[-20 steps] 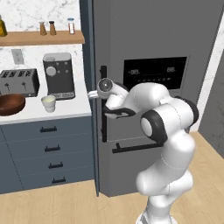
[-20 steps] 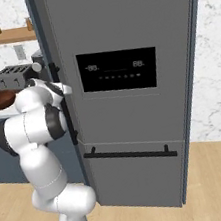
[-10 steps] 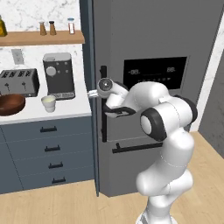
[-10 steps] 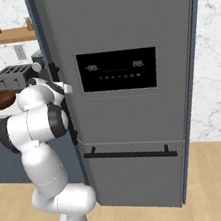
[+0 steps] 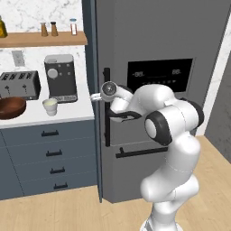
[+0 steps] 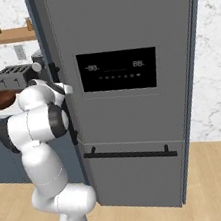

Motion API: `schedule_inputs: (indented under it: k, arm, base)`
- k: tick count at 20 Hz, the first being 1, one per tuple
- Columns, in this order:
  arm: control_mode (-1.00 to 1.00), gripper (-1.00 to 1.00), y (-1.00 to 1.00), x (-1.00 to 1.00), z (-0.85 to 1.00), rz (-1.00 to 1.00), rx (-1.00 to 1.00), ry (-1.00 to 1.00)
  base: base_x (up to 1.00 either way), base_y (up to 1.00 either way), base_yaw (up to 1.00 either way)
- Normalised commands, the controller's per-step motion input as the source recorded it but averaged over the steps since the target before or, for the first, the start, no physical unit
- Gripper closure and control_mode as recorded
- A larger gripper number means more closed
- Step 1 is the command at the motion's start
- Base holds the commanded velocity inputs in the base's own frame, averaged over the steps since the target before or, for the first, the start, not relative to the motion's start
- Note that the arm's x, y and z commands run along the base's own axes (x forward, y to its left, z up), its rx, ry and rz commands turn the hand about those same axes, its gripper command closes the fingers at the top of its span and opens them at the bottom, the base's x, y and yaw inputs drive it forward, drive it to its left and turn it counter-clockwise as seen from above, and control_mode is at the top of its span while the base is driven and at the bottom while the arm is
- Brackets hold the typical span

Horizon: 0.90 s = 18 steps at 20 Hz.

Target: Grab a lemon wedge from the fridge and one ice cube from the ice bowl, and put them in the glass of lemonade.

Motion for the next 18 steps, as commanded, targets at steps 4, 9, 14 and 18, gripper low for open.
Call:
schedule_inputs:
  k: [4, 9, 14, 18]
  arm:
    - [-1.00, 1.00, 0.00, -0.02, 0.00, 0.00, 0.00, 0.00]
    - [-1.00, 1.00, -0.26, -0.53, 0.01, -0.02, 0.00, -0.04]
    - [-1.00, 1.00, -0.67, -0.98, 0.39, -0.09, 0.07, -0.11]
    - [-1.00, 1.00, -0.61, -1.00, 0.81, -0.20, 0.07, -0.04]
  base:
    - [0.00, 0.00, 0.00]
    - [0.00, 0.00, 0.00]
    - [0.00, 0.00, 0.00]
    - [0.00, 0.00, 0.00]
